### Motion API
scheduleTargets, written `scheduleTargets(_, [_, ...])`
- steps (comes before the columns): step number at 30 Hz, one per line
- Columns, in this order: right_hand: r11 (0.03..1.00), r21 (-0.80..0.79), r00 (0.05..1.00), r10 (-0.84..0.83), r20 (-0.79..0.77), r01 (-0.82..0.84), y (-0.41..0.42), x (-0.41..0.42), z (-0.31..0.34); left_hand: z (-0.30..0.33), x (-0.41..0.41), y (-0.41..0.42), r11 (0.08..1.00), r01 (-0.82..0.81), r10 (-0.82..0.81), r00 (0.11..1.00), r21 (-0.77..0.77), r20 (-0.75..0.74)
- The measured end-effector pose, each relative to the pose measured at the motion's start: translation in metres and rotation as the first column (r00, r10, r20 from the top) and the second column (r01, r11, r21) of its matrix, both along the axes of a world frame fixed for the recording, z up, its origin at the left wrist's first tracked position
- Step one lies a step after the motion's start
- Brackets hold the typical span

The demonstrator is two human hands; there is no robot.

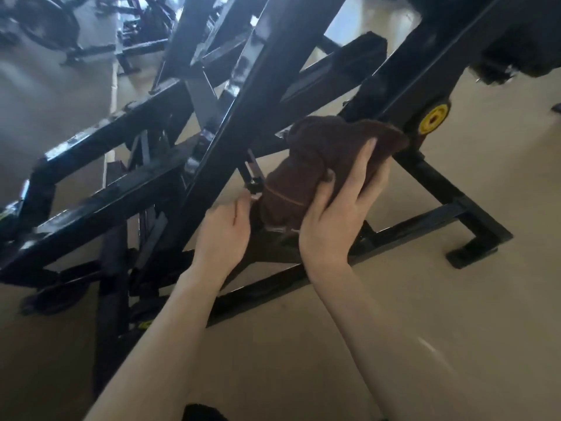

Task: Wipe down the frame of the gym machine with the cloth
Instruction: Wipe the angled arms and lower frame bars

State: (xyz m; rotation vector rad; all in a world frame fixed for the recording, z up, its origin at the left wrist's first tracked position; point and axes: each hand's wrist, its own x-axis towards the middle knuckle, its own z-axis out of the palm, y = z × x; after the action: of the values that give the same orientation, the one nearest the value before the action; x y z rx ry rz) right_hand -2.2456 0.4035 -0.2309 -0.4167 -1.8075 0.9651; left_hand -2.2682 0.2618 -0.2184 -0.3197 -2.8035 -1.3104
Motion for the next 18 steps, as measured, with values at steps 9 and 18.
scheduleTargets(9, [0.948,-0.118,0.949,0.306,0.073,-0.296,-0.076,0.032,-0.091,-0.052,-0.011,-0.009,0.992,-0.028,0.029,1.000,-0.126,0.003])
scheduleTargets(18, [0.981,-0.166,0.972,0.058,-0.226,-0.097,-0.035,0.001,-0.030,-0.055,0.001,-0.005,0.972,-0.054,0.071,0.995,0.230,-0.065])
